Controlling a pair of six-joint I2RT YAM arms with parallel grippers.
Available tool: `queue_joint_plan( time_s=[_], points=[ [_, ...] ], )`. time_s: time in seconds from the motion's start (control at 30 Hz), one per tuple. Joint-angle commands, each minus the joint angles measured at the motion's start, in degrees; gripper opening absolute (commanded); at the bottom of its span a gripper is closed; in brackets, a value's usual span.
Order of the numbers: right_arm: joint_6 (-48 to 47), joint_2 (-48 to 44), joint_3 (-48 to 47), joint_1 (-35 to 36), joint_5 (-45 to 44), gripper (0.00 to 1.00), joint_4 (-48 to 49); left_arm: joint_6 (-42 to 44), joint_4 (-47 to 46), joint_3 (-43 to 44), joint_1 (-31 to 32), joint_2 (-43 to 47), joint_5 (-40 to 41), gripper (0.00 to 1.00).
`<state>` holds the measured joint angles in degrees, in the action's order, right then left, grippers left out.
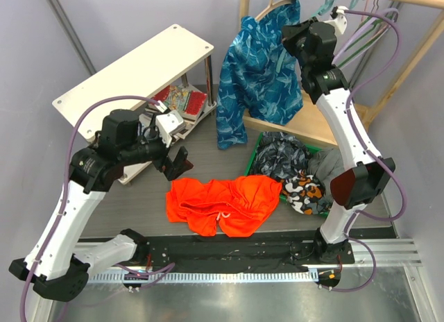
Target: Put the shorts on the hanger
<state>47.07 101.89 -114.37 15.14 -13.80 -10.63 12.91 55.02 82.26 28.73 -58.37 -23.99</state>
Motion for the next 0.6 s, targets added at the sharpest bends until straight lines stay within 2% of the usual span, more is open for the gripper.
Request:
queue_joint_plan(
  time_s=[0.0, 0.37, 0.57],
  points=[
    [1.0, -4.2, -2.5, -0.1, 0.7, 0.01, 4.1, 0.8, -1.2, 0.8, -0.3, -0.3, 0.2, 1.00],
    [0.6, -11.7, 7.1, -0.2, 12.7, 0.01, 16.5, 0.5, -1.4, 0.0, -0.3, -0.3, -1.6, 1.00],
    [2.9, -18.1, 18.0, 0.2, 22.0, 0.01, 18.5, 0.3, 0.3, -0.2, -0.3, -0.8, -2.0, 1.00]
  ],
)
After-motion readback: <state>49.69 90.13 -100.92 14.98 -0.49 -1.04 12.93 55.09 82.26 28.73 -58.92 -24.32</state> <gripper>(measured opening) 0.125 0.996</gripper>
